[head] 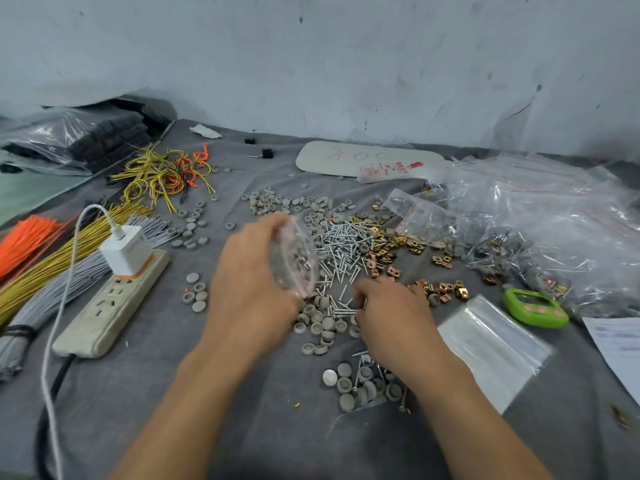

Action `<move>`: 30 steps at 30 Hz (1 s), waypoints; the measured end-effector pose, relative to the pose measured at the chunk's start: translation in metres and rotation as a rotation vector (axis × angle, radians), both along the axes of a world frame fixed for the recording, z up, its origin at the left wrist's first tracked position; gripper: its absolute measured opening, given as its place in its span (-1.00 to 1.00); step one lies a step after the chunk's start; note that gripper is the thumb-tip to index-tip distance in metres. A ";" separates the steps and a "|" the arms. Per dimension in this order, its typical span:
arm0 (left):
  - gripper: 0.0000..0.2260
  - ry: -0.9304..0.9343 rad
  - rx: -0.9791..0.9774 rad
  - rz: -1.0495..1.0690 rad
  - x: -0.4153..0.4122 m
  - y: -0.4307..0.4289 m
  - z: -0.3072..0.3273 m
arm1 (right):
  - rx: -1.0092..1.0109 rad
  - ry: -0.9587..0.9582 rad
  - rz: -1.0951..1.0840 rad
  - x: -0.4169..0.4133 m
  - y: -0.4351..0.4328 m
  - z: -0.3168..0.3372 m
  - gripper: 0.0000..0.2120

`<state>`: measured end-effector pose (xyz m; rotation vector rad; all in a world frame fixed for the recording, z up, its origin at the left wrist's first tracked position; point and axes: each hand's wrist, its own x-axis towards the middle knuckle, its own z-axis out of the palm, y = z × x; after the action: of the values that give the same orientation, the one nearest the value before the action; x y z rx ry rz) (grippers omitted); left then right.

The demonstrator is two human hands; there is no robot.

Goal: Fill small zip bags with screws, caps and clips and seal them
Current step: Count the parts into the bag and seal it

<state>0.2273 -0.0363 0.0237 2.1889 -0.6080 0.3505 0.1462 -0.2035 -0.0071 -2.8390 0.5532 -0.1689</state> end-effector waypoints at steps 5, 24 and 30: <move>-0.37 -0.211 0.418 -0.124 -0.014 -0.024 -0.029 | -0.054 -0.130 -0.067 -0.005 0.001 0.004 -0.83; -0.24 -0.032 0.352 -0.190 -0.016 -0.045 -0.031 | 0.690 -0.488 -0.022 -0.025 -0.030 0.005 -0.85; -0.42 -0.060 0.304 -0.200 -0.023 -0.048 -0.028 | 0.761 -0.467 0.039 -0.009 -0.010 0.005 -0.90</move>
<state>0.2047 -0.0841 -0.0044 2.3836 -0.9581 0.2297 0.1370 -0.2139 -0.0018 -1.9795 0.3526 -0.4807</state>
